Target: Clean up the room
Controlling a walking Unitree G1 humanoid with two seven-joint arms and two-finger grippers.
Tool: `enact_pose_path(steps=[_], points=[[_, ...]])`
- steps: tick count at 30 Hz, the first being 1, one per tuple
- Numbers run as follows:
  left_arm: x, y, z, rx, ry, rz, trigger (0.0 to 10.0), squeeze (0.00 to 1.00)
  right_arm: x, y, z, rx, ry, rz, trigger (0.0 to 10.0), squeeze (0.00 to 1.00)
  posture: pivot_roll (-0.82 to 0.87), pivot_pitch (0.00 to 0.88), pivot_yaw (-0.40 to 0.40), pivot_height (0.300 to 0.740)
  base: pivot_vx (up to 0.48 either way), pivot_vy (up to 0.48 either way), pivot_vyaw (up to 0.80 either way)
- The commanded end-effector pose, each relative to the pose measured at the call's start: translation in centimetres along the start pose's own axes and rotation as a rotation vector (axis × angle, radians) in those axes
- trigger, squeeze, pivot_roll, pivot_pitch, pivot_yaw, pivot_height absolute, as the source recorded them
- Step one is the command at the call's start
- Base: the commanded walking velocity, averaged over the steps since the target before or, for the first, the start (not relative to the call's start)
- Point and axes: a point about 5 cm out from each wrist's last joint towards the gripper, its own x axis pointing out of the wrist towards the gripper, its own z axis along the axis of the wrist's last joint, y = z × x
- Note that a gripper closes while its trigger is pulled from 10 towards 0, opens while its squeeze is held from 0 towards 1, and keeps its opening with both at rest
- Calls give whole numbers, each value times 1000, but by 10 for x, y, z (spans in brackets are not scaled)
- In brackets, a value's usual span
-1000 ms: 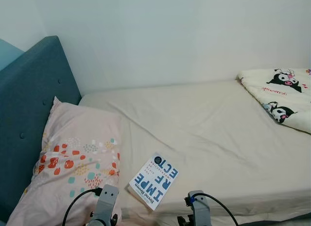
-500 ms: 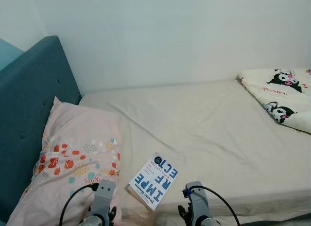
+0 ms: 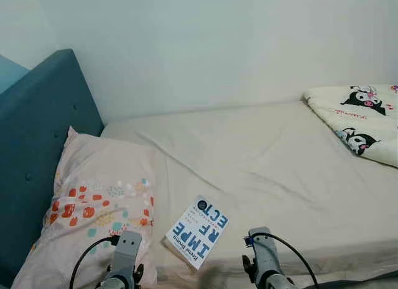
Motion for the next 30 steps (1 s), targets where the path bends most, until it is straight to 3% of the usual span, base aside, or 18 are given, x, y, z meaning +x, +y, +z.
enact_pose_path(steps=[1, 13, 22, 30], points=[[1, -3, 1, 10, 10, -6, 10000, 0, 2, 4, 2, 16, 4, 12, 10000, 0, 13, 0, 27, 740, 0, 0, 0], [0, -6, 1, -11, -20, -27, 10000, 0, 2, 13, 5, 29, -20, 24, 10000, 0, 34, 0, 25, 740, 0, 0, 0], [0, 6, 14, -50, -103, 21, 10000, 0, 6, 17, 27, 21, -140, 48, 10000, 0, 37, 0, 23, 740, 0, 0, 0], [0, 8, 19, -63, -135, 14, 10000, 0, 7, 16, 37, 27, -177, 64, 10000, 0, 39, 0, 24, 740, 0, 0, 0]])
